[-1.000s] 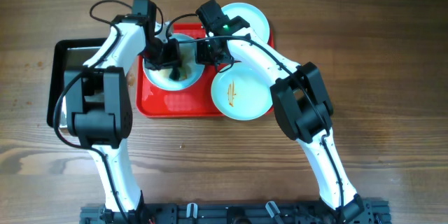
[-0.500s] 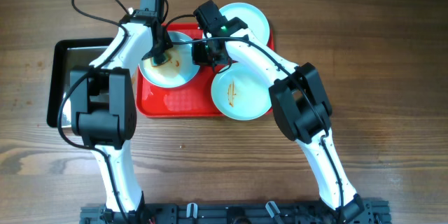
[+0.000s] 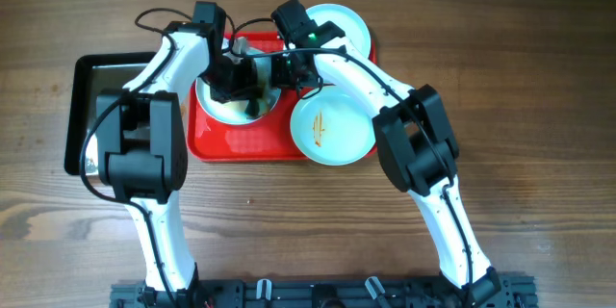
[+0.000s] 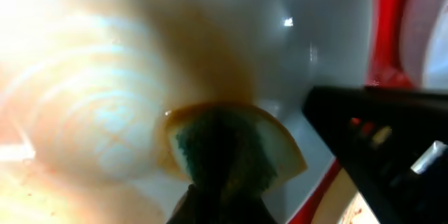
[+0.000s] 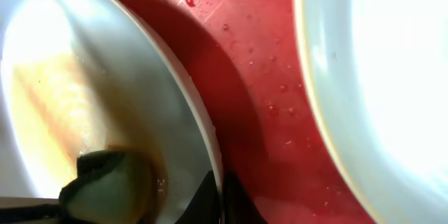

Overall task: Clean dirty plates on tray and stack at the side
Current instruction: 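Hold the top-left plate with the right gripper and scrub it with the sponge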

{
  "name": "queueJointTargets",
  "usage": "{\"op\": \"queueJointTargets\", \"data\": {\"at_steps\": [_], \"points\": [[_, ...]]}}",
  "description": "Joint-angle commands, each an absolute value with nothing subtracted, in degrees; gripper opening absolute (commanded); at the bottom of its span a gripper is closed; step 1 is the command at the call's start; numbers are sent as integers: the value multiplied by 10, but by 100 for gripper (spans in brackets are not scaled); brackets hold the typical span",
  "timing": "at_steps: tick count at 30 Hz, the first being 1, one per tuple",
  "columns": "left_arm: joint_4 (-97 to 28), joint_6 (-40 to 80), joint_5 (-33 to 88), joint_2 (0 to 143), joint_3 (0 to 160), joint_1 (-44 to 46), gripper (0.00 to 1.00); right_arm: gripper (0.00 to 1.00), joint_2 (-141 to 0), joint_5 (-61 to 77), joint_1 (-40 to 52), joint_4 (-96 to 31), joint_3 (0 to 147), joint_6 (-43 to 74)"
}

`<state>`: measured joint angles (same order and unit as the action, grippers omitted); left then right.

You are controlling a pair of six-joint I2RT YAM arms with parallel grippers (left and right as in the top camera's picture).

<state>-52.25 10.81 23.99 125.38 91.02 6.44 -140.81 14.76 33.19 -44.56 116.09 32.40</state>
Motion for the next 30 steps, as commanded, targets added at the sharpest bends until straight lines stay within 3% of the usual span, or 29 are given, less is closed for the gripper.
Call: {"op": "queueJointTargets", "data": {"at_steps": [1,8,14,23,30], "points": [[-558,213,81,1265,906,41,4,5,-1424,151,335,-446,1169,315],[-555,292,-120,1265,906,31,4,5,-1424,151,332,-446,1169,317],[-454,293,-135,1265,905,32,4,5,-1424,151,333,-448,1169,316],[-287,237,41,1266,905,45,4,5,-1424,151,333,-448,1169,315],[-384,119,164,1265,906,54,4,5,-1424,153,333,-444,1169,315]]}}
